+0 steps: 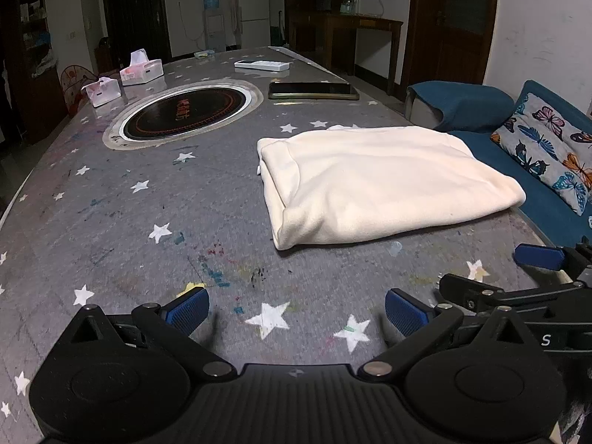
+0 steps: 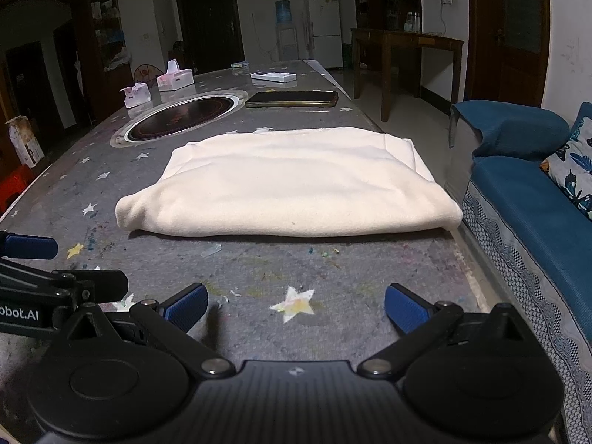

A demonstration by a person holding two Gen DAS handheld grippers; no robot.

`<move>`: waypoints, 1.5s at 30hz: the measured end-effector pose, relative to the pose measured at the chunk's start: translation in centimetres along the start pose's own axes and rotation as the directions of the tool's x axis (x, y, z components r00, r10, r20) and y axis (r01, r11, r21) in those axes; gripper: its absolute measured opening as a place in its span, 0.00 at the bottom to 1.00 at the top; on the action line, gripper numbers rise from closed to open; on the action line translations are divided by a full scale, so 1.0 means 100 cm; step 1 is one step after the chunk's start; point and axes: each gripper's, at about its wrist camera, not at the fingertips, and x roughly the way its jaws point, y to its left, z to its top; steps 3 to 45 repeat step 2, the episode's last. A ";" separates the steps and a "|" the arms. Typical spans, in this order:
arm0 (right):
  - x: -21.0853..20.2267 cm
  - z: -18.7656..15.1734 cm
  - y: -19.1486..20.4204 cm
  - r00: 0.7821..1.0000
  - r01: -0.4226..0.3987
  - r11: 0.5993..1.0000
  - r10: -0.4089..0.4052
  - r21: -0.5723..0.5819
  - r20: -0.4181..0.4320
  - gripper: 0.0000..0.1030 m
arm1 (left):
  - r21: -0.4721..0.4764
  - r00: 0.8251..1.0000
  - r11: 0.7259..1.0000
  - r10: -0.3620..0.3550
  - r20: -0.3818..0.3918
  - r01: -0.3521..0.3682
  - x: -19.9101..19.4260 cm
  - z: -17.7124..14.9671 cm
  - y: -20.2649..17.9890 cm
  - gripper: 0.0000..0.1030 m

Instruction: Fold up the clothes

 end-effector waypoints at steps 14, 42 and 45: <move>0.001 0.001 0.000 1.000 0.002 1.000 -0.002 -0.001 0.000 1.00 | 0.003 1.000 1.000 -0.002 -0.004 0.002 0.002 0.002 0.000 1.00; 0.001 0.001 0.000 1.000 0.002 1.000 -0.002 -0.001 0.000 1.00 | 0.003 1.000 1.000 -0.002 -0.004 0.002 0.002 0.002 0.000 1.00; 0.001 0.001 0.000 1.000 0.002 1.000 -0.002 -0.001 0.000 1.00 | 0.003 1.000 1.000 -0.002 -0.004 0.002 0.002 0.002 0.000 1.00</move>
